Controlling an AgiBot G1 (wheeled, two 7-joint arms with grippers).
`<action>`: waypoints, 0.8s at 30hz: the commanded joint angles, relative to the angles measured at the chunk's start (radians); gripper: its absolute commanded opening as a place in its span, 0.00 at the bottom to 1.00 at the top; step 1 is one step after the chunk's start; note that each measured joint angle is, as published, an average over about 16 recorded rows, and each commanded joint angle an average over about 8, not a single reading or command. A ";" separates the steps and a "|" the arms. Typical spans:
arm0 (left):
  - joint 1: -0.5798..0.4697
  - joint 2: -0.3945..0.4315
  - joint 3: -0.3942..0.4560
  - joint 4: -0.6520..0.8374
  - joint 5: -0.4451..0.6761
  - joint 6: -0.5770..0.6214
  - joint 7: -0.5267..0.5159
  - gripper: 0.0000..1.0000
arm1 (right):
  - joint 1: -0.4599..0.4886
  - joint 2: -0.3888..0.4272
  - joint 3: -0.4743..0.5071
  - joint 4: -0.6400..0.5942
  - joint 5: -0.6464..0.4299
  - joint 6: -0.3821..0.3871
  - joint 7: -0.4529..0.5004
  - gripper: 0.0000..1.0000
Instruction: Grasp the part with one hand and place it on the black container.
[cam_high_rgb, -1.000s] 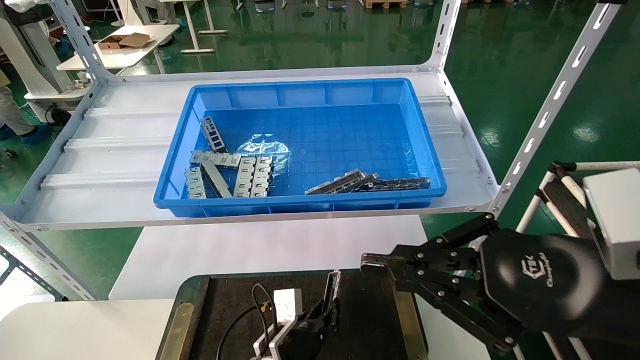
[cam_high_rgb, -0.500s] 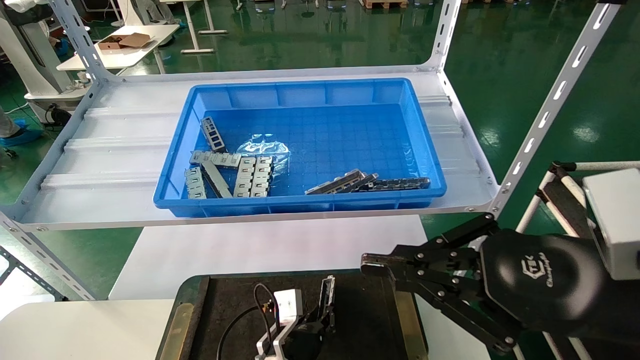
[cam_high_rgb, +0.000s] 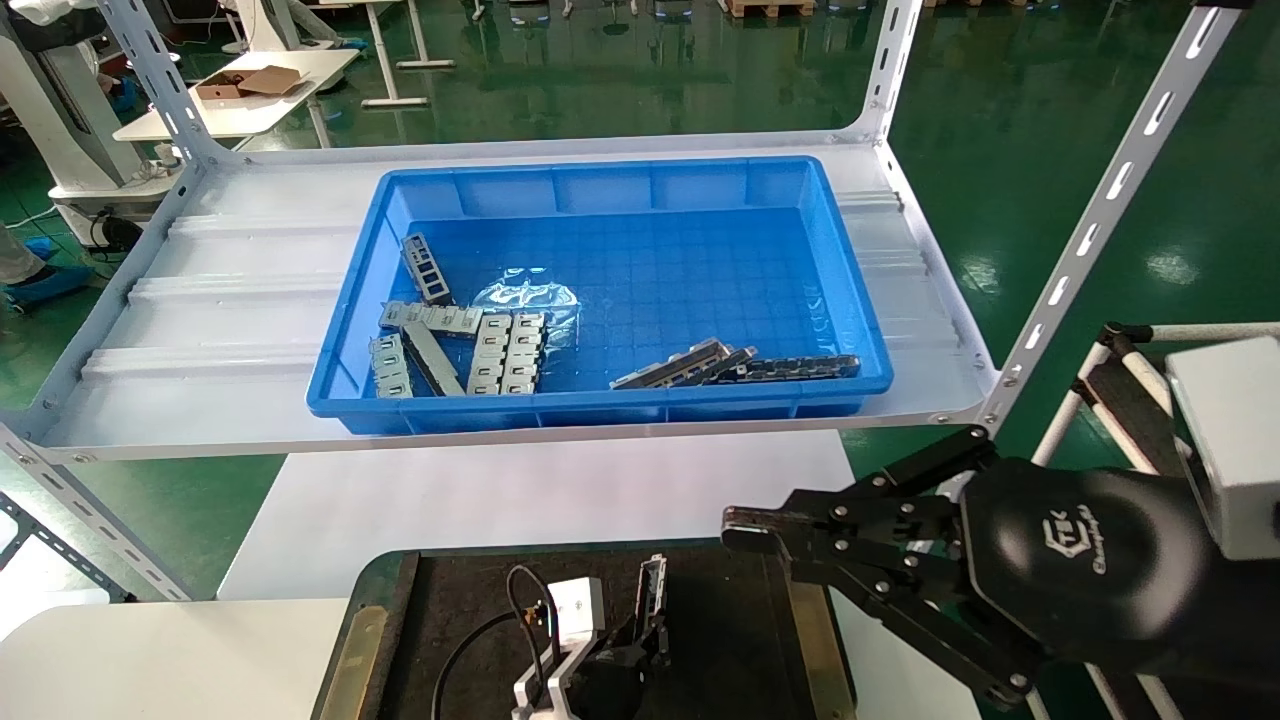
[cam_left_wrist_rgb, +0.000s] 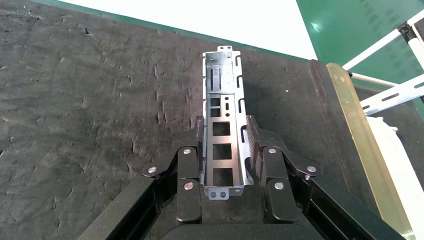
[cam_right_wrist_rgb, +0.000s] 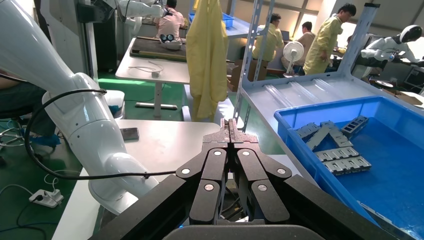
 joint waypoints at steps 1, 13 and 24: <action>-0.002 -0.001 0.004 -0.003 -0.010 -0.002 0.002 1.00 | 0.000 0.000 0.000 0.000 0.000 0.000 0.000 0.99; -0.005 -0.002 0.012 -0.010 -0.013 -0.005 0.000 1.00 | 0.000 0.000 0.000 0.000 0.000 0.000 0.000 1.00; -0.018 -0.055 0.010 -0.073 0.024 0.038 0.001 1.00 | 0.000 0.000 -0.001 0.000 0.001 0.000 0.000 1.00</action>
